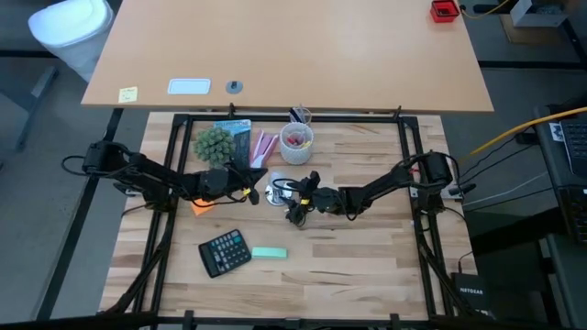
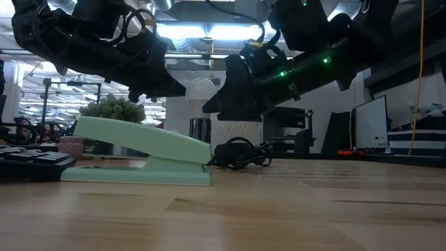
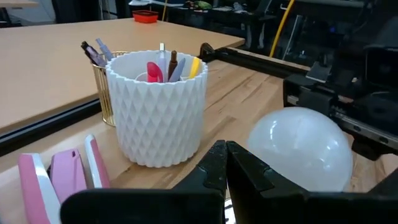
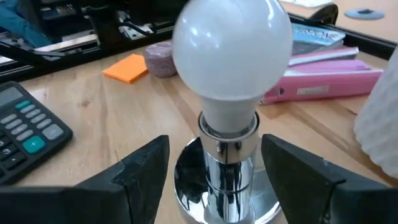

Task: Screw lightbulb
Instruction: Remove the lightbulb from the lamp

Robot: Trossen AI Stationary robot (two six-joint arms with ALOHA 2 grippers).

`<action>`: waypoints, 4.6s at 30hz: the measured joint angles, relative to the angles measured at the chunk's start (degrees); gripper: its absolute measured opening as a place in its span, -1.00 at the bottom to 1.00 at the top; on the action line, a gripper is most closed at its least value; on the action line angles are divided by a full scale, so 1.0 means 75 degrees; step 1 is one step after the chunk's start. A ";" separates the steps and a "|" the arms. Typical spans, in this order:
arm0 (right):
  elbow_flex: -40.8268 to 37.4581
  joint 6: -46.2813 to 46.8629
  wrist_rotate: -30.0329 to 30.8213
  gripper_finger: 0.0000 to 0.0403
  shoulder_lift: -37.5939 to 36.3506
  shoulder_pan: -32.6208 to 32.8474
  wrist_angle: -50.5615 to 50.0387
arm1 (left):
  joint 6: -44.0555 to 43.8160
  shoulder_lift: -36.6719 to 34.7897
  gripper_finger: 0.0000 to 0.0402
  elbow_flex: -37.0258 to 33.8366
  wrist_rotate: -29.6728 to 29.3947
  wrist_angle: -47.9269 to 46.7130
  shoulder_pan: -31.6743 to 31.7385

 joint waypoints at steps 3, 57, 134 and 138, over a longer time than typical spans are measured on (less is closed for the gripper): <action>0.0000 -0.0137 -0.0001 0.28 0.0000 0.0000 0.0155 | -0.0009 0.0000 -0.99 0.0000 0.0024 -0.0003 0.0002; -0.0003 -0.0441 -0.0205 0.28 0.0000 -0.0583 0.0142 | 0.0252 -0.0002 -0.99 0.0008 -0.1198 0.0599 -0.0370; -0.0003 -0.0447 -0.0138 0.28 0.0000 -0.0595 0.0192 | -0.0213 0.0393 -0.99 0.0746 0.1367 -0.0742 -0.0076; -0.0003 -0.0447 -0.0117 0.28 0.0000 -0.0600 0.0215 | -0.0248 0.0393 -0.99 0.0746 0.1402 -0.0747 -0.0251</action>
